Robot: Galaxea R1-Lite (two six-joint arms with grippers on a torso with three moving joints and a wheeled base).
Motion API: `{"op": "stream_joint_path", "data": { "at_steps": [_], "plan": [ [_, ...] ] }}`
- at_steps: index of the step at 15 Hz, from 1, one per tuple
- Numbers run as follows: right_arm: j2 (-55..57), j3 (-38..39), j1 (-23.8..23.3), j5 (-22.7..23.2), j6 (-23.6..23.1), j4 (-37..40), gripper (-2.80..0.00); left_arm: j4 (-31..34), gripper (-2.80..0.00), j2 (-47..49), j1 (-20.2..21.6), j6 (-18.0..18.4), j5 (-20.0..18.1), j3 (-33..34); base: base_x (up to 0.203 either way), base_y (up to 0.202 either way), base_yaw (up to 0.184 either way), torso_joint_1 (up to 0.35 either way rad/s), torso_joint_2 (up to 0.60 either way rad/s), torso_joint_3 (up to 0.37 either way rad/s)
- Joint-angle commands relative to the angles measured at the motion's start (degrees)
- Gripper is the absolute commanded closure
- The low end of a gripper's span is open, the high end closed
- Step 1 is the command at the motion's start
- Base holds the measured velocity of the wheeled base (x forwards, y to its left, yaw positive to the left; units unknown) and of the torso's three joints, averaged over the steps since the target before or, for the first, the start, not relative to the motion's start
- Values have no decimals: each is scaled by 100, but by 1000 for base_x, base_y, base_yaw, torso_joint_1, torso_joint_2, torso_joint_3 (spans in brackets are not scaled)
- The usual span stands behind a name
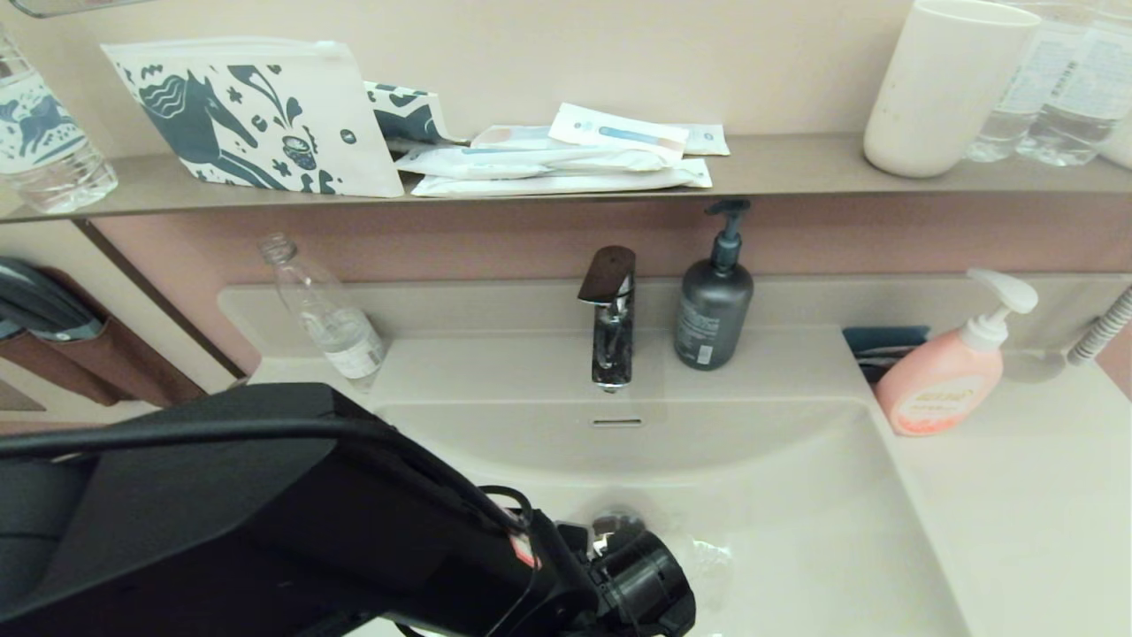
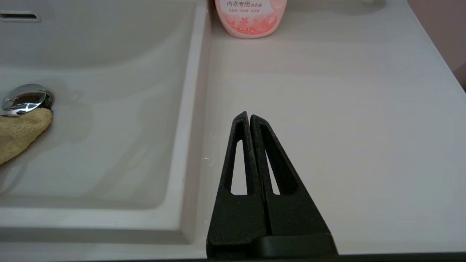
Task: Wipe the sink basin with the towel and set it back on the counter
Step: Wipe the sink
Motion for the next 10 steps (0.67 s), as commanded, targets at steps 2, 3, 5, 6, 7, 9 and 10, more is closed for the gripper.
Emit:
{"op": "stream_joint_path", "data": {
  "at_steps": [2,3,5,6,7,9,10],
  "plan": [
    [9,-4,1,2,-3,0,0,28,0,-288,421,366,54,41,0,0,0,0,0,0],
    [9,-4,1,2,-4,0,0,25,0,-349,545,534,116,40,0,0,0,0,0,0],
    [9,4,1,2,-3,0,0,8,0,-411,746,688,374,17,0,0,0,0,0,0],
    [9,-4,1,2,-3,0,0,-1,0,-426,825,733,457,7,0,0,0,0,0,0],
    [9,1,1,2,-3,0,0,-10,0,-434,876,797,491,0,0,0,0,0,0,0],
    [9,4,1,2,-8,0,0,-47,0,-449,1034,1112,705,2,0,0,0,0,0,0],
    [9,-4,1,2,-3,0,0,-128,0,-447,1074,1236,821,22,0,0,0,0,0,0]
  ]
}}
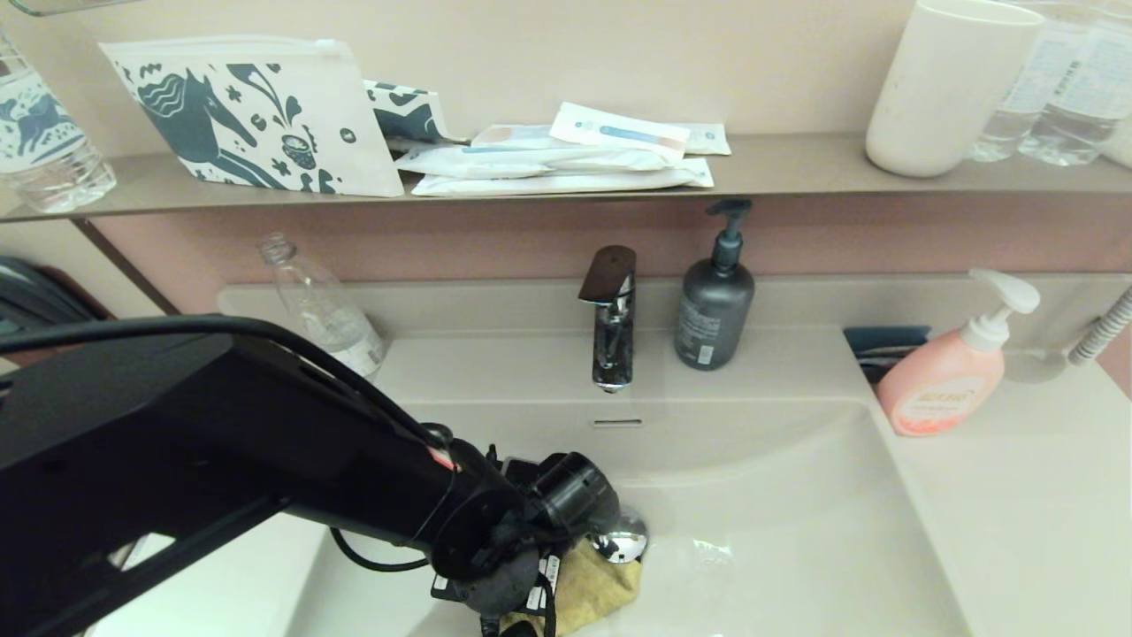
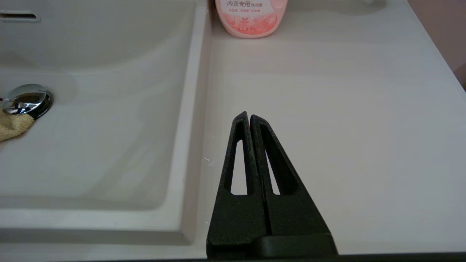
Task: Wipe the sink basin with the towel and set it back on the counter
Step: Wipe the sink
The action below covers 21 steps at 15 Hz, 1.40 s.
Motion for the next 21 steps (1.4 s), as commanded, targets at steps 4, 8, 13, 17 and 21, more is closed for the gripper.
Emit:
{"op": "stream_joint_path", "data": {
  "at_steps": [4,8,13,17,21],
  "plan": [
    [9,-4,1,2,-3,0,0,-778,0,57,177,322,321,28,0,0,0,0,0,0],
    [9,-2,1,2,-3,0,0,-1554,0,284,169,622,744,205,0,0,0,0,0,0],
    [9,-4,1,2,-3,0,0,-3218,0,451,170,1185,1139,597,0,0,0,0,0,0],
    [9,4,1,2,-3,0,0,-3318,0,391,129,1161,1150,412,0,0,0,0,0,0],
    [9,-4,1,2,-3,0,0,-3306,0,327,-129,889,1119,85,0,0,0,0,0,0]
  ]
}}
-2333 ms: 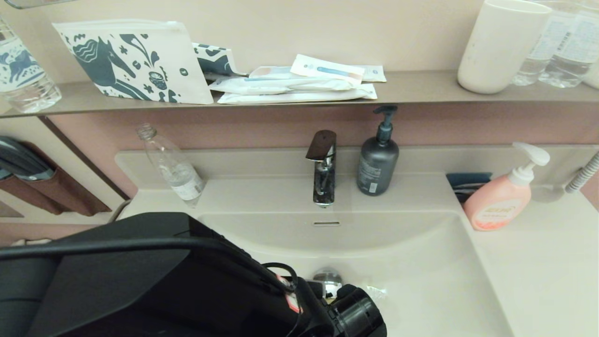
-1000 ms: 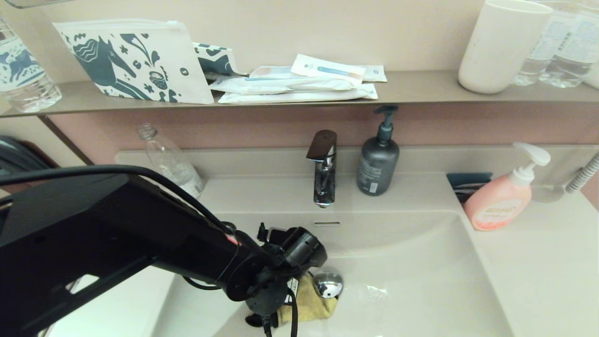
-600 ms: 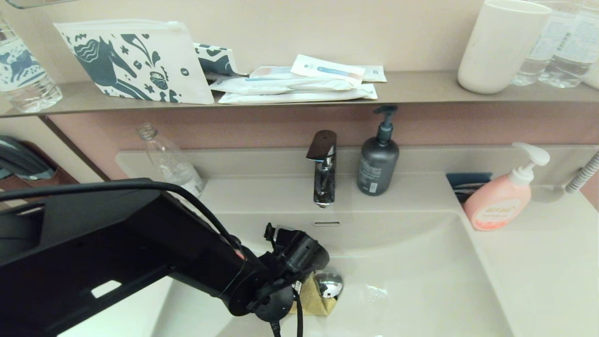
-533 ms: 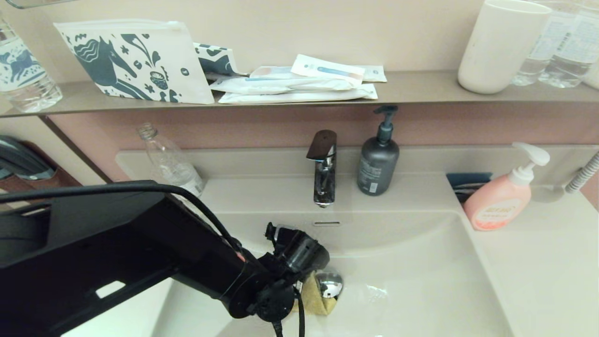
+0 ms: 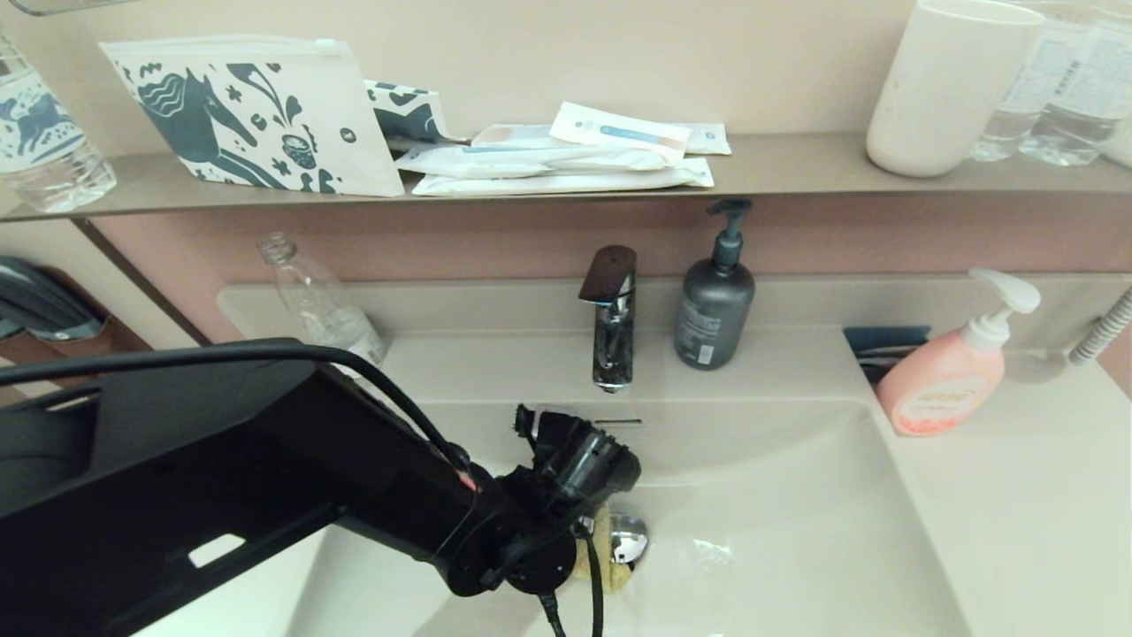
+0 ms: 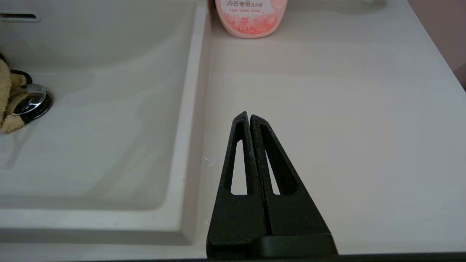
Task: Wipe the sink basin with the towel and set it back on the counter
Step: Wipe the sink
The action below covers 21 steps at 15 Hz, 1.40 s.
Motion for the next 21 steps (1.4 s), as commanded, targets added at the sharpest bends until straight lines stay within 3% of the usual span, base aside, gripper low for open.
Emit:
{"op": "stream_joint_path", "data": {
  "at_steps": [1,6,13,17,21],
  "plan": [
    [9,-3,1,3,-3,0,0,-16,0,7,-182,-176,23,-224,0,0,0,0,0,0],
    [9,4,1,3,-3,0,0,-56,0,303,-414,-386,23,-759,0,0,0,0,0,0],
    [9,-4,1,3,-3,0,0,210,0,368,-1124,-1407,-267,-1132,0,0,0,0,0,0],
    [9,3,1,3,-4,0,0,1219,0,285,-1519,-2260,-292,-1415,0,0,0,0,0,0],
    [9,5,1,3,-3,0,0,2715,0,280,-1737,-3207,-898,-1603,0,0,0,0,0,0]
  ]
}}
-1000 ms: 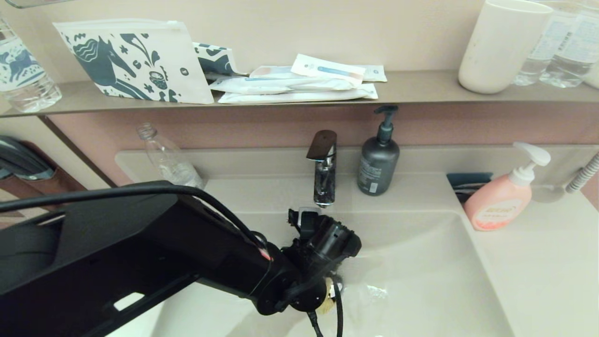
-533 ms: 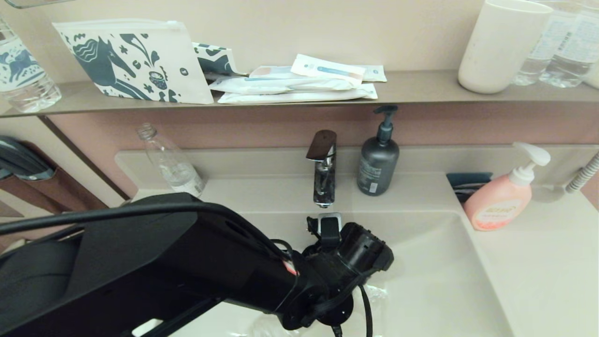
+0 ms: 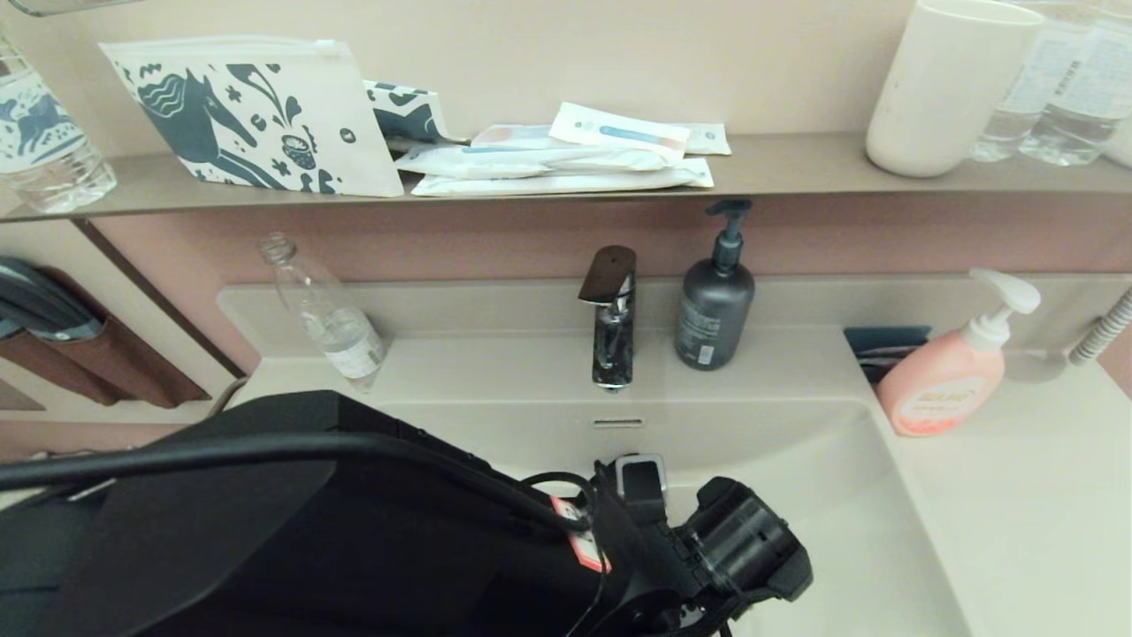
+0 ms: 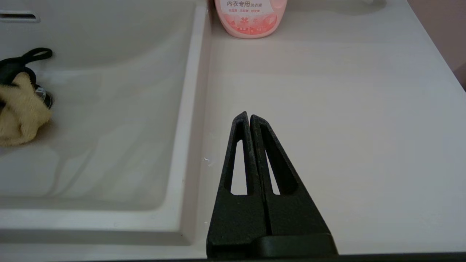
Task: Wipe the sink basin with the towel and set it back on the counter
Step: Wipe the sink
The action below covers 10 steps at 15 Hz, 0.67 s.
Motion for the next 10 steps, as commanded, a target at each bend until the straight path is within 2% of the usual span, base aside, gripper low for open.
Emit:
{"op": "stream_joint_path", "data": {
  "at_steps": [1,3,10],
  "plan": [
    [9,-2,1,2,-3,2,0,628,0,15,-106,-391,-215,6,0,0,0,0,0,0],
    [9,5,1,2,-3,2,0,1004,0,29,-122,-587,-424,154,0,0,0,0,0,0],
    [9,-3,1,2,-3,2,0,1019,0,-128,-2,-598,-458,1632,0,0,0,0,0,0]
  ]
}}
